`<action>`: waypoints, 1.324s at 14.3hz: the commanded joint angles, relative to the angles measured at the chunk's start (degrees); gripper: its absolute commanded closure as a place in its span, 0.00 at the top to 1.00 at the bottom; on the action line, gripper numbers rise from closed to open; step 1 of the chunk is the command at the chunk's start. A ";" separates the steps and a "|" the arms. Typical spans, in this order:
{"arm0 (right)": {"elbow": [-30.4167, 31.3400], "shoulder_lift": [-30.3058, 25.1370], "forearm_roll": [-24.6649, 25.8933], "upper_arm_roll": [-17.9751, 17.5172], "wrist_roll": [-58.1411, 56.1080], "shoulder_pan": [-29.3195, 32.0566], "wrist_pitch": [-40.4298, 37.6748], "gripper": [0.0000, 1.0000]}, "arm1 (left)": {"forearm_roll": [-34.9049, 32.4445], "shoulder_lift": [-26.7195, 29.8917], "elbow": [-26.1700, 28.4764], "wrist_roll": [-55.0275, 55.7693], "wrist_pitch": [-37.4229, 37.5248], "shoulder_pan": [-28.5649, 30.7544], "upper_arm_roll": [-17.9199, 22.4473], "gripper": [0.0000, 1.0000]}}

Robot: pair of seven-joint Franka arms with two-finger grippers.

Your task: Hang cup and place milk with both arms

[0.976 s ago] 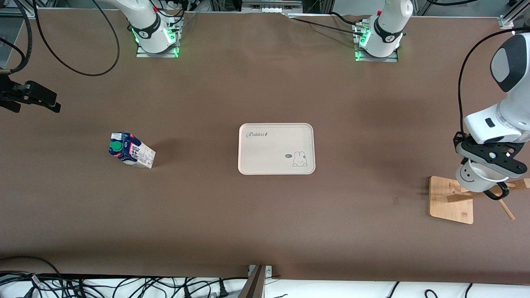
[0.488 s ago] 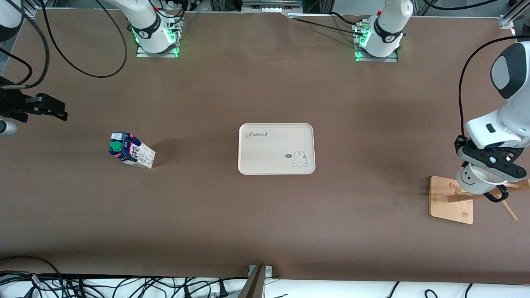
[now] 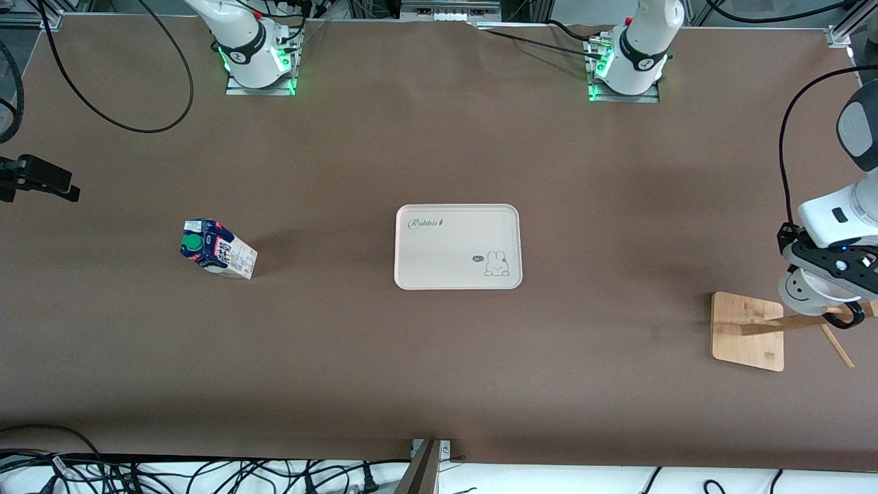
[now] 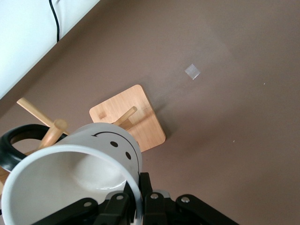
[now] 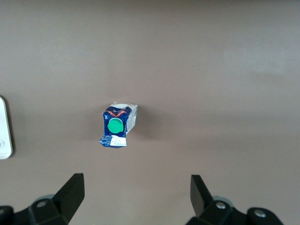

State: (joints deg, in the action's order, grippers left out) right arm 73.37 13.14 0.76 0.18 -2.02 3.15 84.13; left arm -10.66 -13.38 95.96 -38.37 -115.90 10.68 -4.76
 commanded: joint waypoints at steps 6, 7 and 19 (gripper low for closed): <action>2.21 -0.84 1.26 -1.41 4.92 0.02 0.78 1.00 | -0.41 -0.86 2.30 -3.38 -4.95 1.18 0.28 0.78; 2.04 -0.84 1.26 -1.41 4.92 -0.07 0.60 1.00 | -0.41 -0.86 2.30 -3.29 -5.13 1.18 0.28 1.00; 2.31 -4.09 3.32 -0.18 3.78 -2.44 -3.00 1.00 | -0.24 12.04 0.54 30.05 9.43 -3.48 -8.23 1.00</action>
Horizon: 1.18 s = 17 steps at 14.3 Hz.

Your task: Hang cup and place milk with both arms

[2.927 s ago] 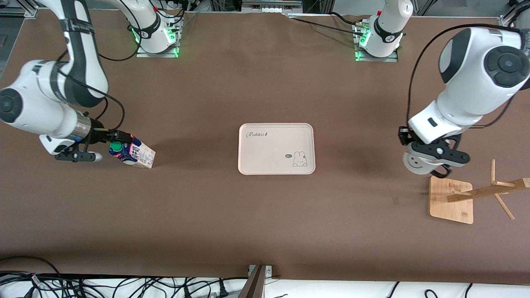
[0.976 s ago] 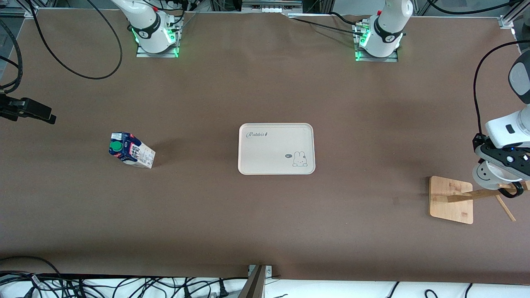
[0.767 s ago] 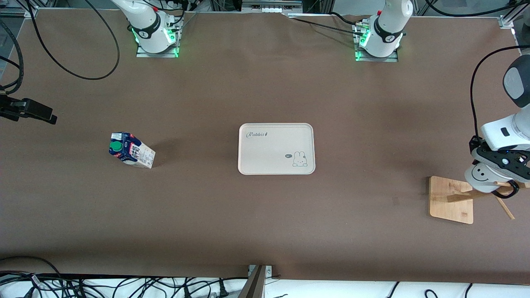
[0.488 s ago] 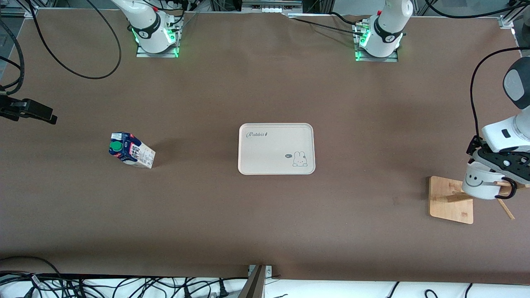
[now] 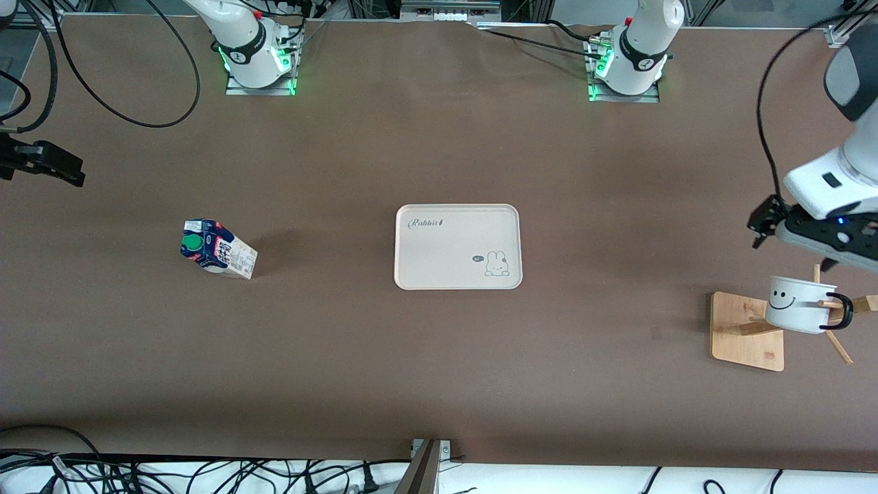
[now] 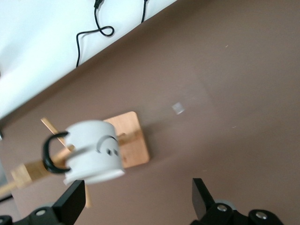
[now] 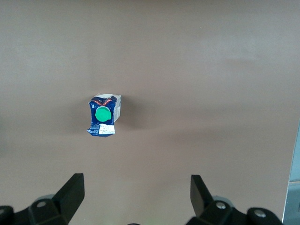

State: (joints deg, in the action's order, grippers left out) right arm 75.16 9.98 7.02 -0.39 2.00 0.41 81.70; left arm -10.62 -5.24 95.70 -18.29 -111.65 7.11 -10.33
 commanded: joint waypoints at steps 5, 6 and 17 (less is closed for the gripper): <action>0.78 0.83 -6.93 2.94 -0.95 0.73 5.75 1.00 | 9.20 8.31 3.87 26.36 14.79 -1.57 -2.77 1.00; 0.78 0.92 -6.93 2.94 -1.12 0.82 5.14 1.00 | 10.60 8.58 5.01 26.81 14.71 -2.10 -1.46 1.00; 0.95 1.71 -3.42 3.03 -8.32 1.44 4.96 1.00 | 13.61 8.67 5.82 25.94 14.44 -1.75 1.11 1.00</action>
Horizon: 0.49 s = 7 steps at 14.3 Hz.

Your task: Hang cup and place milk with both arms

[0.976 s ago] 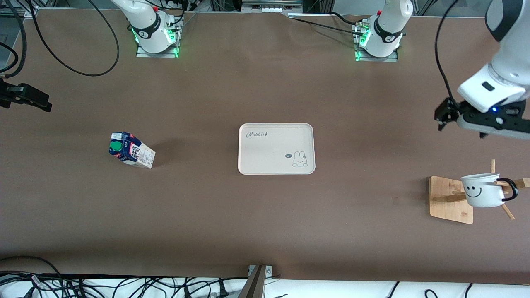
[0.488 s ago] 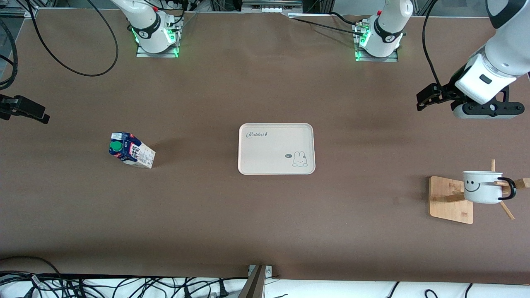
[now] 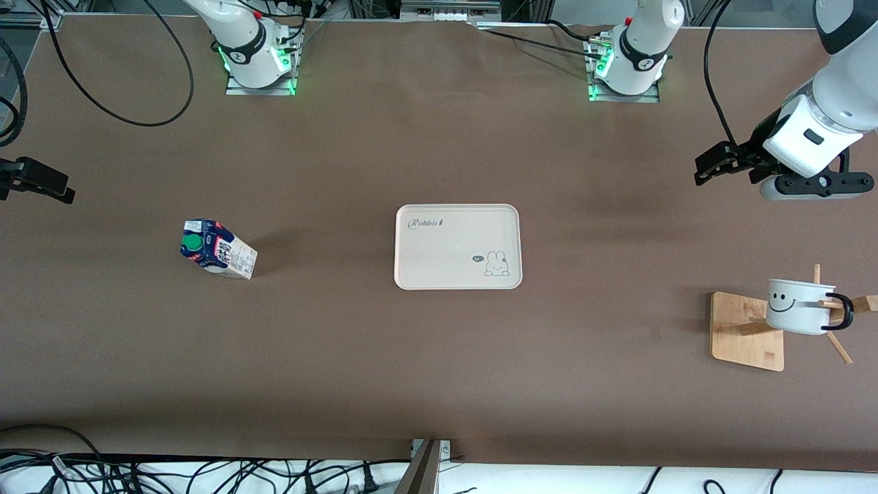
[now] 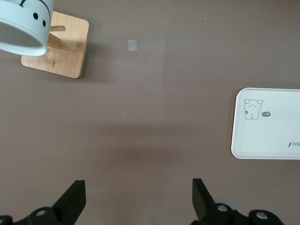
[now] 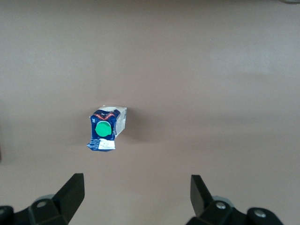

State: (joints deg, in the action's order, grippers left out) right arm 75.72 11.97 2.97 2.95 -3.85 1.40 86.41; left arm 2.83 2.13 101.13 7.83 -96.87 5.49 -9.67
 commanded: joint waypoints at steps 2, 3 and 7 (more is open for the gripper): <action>0.40 -0.28 0.63 -0.31 -3.18 0.44 0.17 1.00 | -2.12 1.12 -0.58 -1.85 -0.34 -0.22 0.44 1.00; 0.40 -0.28 0.63 -0.31 -3.88 0.44 0.17 1.00 | -2.22 1.12 -0.59 -1.95 -0.25 -0.30 0.44 1.00; 0.40 -0.19 0.63 -0.31 -4.24 0.44 0.17 1.00 | -1.69 0.77 -0.85 -1.95 -0.25 0.05 0.44 1.00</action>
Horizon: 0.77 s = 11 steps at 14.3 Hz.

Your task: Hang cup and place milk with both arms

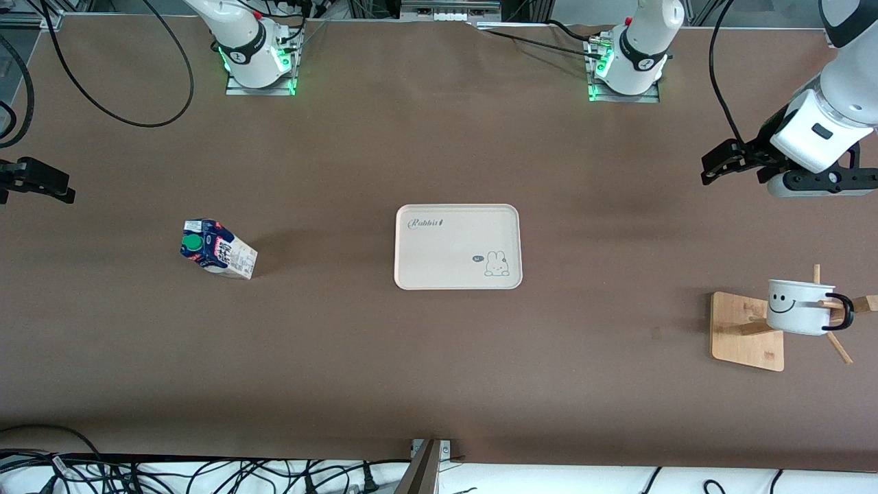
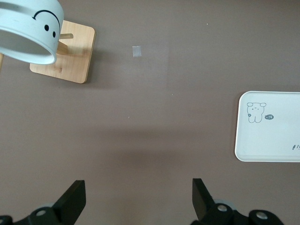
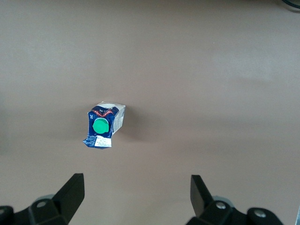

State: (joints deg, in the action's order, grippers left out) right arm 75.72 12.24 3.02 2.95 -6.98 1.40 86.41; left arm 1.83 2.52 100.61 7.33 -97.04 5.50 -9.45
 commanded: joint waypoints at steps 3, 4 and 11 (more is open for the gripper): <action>0.40 -0.38 0.67 -0.32 -1.11 0.53 0.17 1.00 | -0.60 -0.14 -1.21 -1.26 -0.17 0.03 0.31 1.00; 0.40 -0.46 0.67 -0.32 -1.11 0.44 0.17 1.00 | -0.60 -0.23 -1.38 -1.17 -0.17 0.03 0.31 1.00; 2.76 -1.34 0.50 -0.23 -1.29 0.18 0.78 1.00 | -0.69 -0.23 -1.39 -0.73 0.01 0.03 0.04 1.00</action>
State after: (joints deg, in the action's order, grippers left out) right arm 76.11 12.37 3.04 2.95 -7.28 1.40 86.34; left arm 1.83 2.52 100.20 7.32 -97.25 5.50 -9.25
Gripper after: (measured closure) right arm 0.000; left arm 0.000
